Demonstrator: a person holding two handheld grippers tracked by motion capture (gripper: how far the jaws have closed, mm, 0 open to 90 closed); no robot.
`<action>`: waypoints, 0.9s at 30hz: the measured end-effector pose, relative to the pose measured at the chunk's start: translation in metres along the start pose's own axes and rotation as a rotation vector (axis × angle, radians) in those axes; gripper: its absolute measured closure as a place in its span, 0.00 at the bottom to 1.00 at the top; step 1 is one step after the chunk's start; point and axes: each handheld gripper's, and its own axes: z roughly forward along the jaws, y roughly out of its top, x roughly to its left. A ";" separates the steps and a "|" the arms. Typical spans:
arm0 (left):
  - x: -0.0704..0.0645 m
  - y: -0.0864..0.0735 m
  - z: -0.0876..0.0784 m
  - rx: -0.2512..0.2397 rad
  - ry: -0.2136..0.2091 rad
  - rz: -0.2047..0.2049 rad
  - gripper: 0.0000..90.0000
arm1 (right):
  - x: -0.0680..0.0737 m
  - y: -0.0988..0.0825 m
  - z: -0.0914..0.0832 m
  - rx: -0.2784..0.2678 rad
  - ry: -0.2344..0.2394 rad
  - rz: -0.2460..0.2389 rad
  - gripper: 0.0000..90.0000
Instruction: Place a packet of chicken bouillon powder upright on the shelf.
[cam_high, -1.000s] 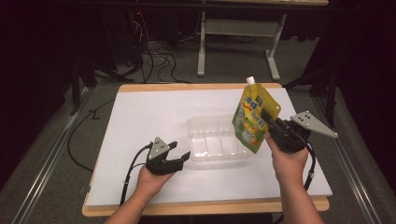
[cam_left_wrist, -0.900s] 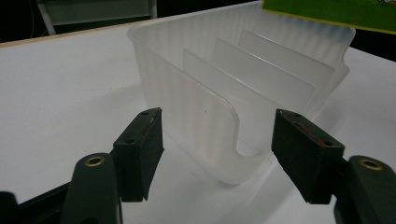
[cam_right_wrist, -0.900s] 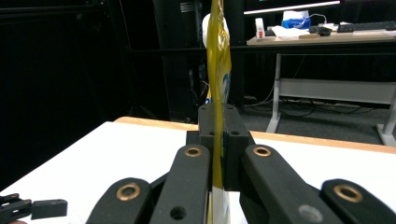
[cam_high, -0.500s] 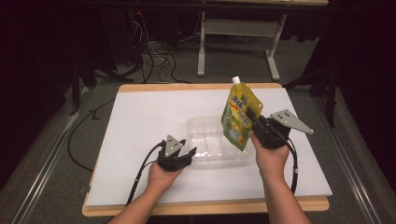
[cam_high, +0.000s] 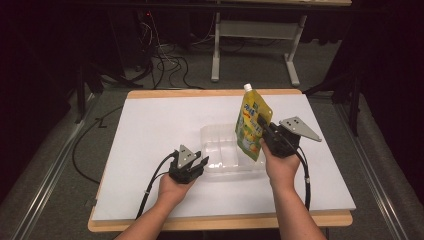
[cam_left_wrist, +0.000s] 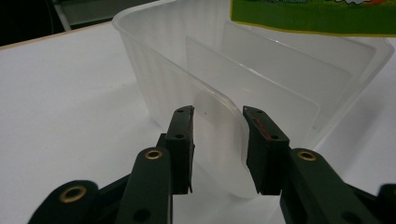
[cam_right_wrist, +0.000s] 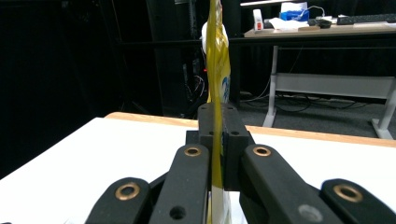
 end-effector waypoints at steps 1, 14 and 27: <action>0.000 0.000 0.000 0.001 -0.002 -0.001 0.73 | 0.000 -0.001 0.001 0.000 -0.002 -0.001 1.00; -0.002 -0.001 -0.001 0.002 0.010 0.012 0.74 | 0.003 -0.007 0.010 -0.003 -0.005 0.000 1.00; -0.002 0.000 -0.002 0.003 0.019 0.003 0.78 | 0.002 -0.019 0.014 -0.025 0.006 -0.001 1.00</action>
